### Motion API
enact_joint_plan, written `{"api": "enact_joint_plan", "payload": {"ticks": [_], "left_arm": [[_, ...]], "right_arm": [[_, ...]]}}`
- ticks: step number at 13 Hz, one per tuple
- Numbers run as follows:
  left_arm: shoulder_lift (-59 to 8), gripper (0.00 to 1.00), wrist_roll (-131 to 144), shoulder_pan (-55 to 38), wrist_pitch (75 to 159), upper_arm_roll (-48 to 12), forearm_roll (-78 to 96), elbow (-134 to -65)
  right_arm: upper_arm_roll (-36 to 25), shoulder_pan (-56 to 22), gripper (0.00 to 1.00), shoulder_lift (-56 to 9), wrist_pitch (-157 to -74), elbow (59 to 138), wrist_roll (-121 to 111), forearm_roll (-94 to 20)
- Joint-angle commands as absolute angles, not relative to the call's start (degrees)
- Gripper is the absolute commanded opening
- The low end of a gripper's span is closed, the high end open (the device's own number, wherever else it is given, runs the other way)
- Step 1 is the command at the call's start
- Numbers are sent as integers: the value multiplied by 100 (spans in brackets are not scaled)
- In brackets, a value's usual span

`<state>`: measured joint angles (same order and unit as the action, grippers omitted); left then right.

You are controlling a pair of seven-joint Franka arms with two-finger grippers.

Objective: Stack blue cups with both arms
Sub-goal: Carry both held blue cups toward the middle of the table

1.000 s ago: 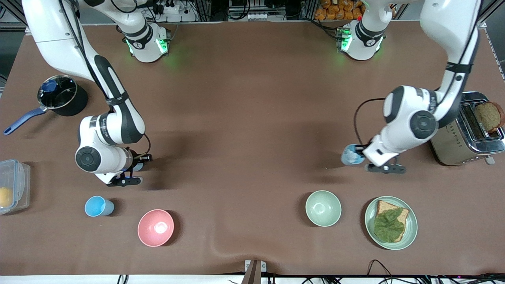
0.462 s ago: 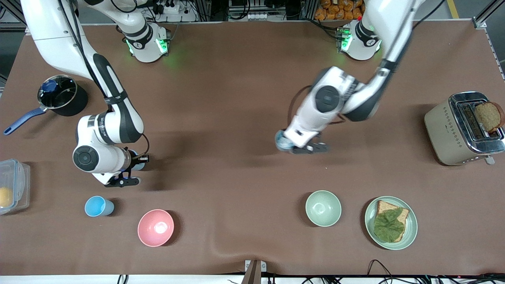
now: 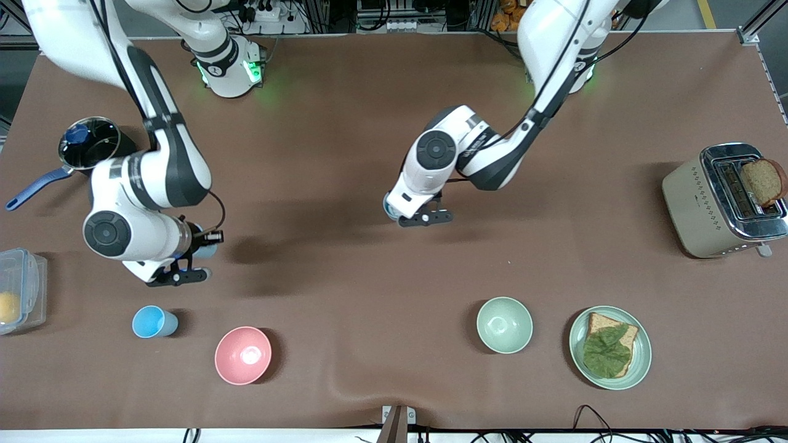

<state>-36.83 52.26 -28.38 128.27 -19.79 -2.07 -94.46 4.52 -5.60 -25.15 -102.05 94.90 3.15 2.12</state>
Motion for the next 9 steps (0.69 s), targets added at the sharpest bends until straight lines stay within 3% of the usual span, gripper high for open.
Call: {"api": "enact_joint_plan", "payload": {"ticks": [1, 2, 3, 6, 9], "left_arm": [[-3753, 20, 5335, -2936, 12709, -1898, -158, -9237], [-3744, 82, 5352, -2918, 12709, -1898, -158, -9237], [-3701, 100, 5370, -2909, 12709, -1898, -167, -9237], [-3280, 100, 5379, -2752, 12639, -1898, -105, -9063], [-2376, 100, 5291, -2041, 12148, -1960, -97, -9035]], "right_arm": [[536, -852, 0, -2409, -9468, 9308, 597, 211], [545, -922, 0, -2339, -9266, 9308, 606, 150], [545, -966, 0, -2312, -9124, 9316, 633, -86], [554, -1063, 0, -2329, -9166, 9308, 1342, -649], [545, -2140, 0, -2303, -9533, 9107, 3173, -668]]}}
